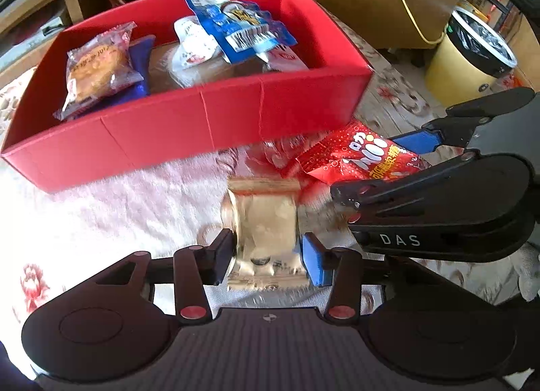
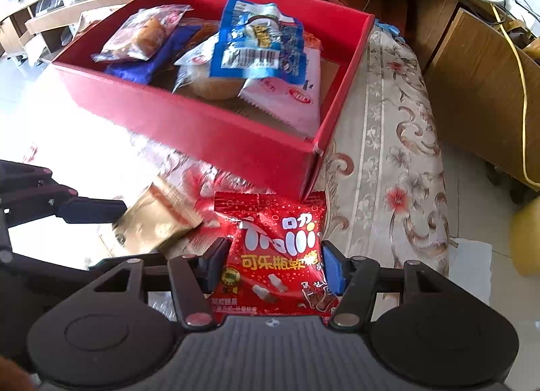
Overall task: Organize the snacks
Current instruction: 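Lift the gold foil packet with left tool while right tool lifts Trolli packet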
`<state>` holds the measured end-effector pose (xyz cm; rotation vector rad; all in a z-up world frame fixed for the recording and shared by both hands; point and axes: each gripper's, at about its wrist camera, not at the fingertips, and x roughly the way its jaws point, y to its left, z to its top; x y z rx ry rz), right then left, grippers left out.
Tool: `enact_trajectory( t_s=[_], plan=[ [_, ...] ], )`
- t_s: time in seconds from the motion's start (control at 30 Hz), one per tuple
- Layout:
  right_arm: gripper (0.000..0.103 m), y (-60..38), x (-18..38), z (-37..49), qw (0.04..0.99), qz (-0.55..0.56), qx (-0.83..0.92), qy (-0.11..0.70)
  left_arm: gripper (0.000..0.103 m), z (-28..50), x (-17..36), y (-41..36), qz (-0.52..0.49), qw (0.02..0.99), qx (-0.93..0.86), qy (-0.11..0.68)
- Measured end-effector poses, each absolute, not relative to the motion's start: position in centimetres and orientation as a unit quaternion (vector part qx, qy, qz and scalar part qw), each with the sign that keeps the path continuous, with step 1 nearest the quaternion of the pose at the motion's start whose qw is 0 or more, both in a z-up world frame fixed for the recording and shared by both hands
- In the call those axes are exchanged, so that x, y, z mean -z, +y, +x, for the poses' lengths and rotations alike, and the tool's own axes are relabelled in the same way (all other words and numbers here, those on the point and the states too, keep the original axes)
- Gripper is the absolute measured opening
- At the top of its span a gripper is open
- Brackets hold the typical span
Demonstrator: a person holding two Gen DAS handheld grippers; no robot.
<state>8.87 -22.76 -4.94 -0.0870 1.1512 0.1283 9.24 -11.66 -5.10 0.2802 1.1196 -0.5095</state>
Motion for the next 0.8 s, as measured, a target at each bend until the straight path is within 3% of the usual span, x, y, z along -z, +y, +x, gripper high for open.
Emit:
enact_trajectory(
  t_s=[0.53, 0.8],
  plan=[
    [0.060, -21.3, 4.8, 5.5, 0.835, -0.046, -0.062, 0.545, 0.055, 6.2, 5.1, -10.1, 0.151, 0.805, 0.245, 0.518],
    [0.061, -22.2, 4.9, 5.6, 0.832, -0.032, -0.052, 0.551, 0.078, 6.7, 5.4, -10.0, 0.142, 0.804, 0.247, 0.522]
  ],
)
